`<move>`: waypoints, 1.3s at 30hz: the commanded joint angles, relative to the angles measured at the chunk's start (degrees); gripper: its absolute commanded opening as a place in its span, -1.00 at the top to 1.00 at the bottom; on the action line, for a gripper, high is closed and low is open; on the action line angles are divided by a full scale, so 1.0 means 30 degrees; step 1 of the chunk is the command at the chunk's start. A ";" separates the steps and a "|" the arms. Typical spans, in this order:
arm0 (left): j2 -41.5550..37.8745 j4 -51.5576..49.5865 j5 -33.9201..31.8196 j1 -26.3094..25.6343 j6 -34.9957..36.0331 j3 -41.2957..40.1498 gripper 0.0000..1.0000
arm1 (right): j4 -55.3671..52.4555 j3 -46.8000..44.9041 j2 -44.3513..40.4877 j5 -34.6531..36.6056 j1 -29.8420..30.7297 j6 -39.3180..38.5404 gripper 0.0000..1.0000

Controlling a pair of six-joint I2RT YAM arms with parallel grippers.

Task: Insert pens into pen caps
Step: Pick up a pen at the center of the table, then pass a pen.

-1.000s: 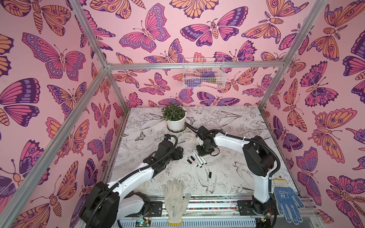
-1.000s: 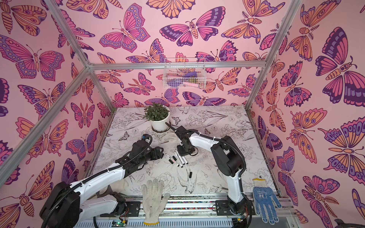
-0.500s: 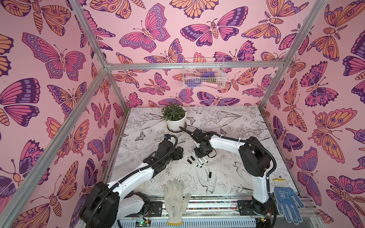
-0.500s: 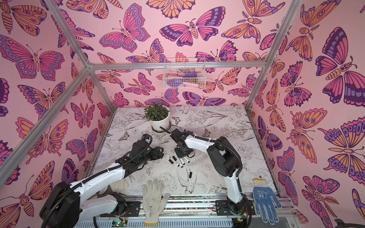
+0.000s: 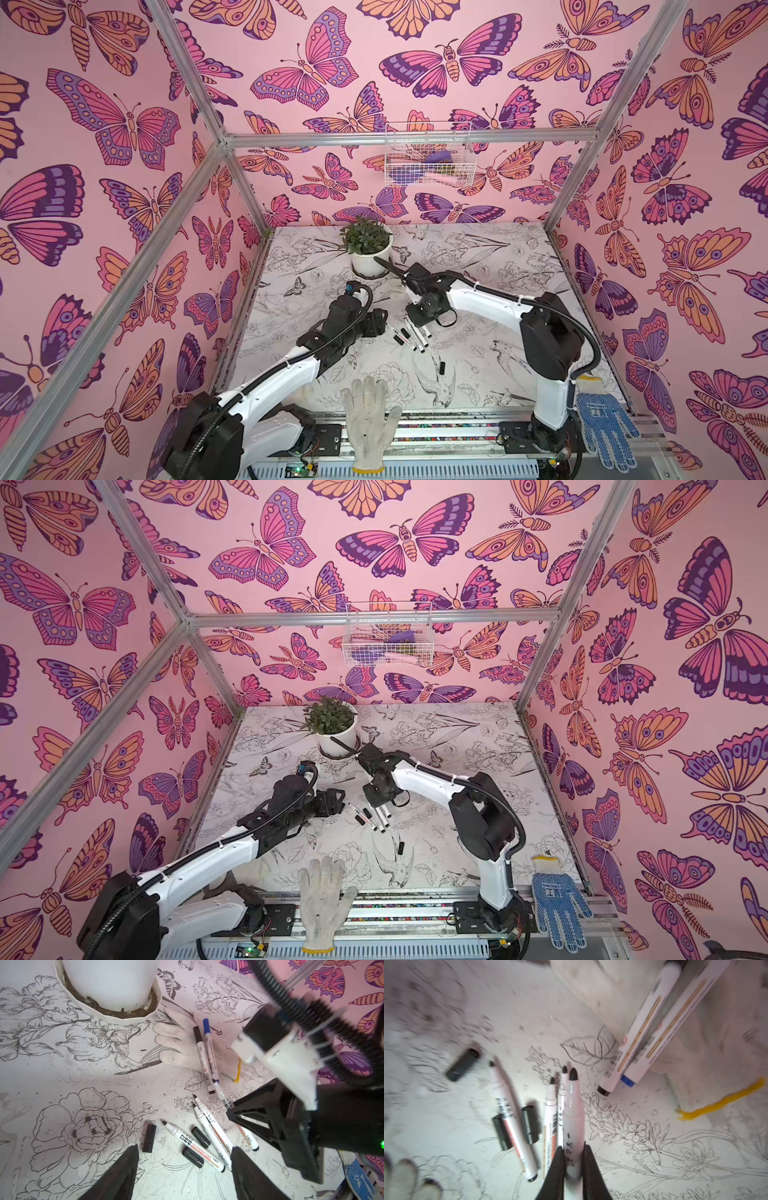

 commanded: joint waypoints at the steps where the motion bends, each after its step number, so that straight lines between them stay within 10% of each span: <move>1: -0.0762 0.0737 0.1557 0.0116 0.1006 -0.0464 -0.44 | 0.0930 0.0941 -0.1728 -0.1859 -0.0737 0.0732 1.00; 10: -0.0114 0.4840 0.6949 0.0156 0.1477 -0.0296 -0.37 | 1.3619 -0.4984 -0.5202 -0.9348 -0.2936 0.6904 1.00; 39: 0.5110 0.6574 0.9203 0.0438 0.0793 0.4018 0.00 | 1.2744 -0.6195 -0.7685 -0.9643 -0.2879 0.5320 1.00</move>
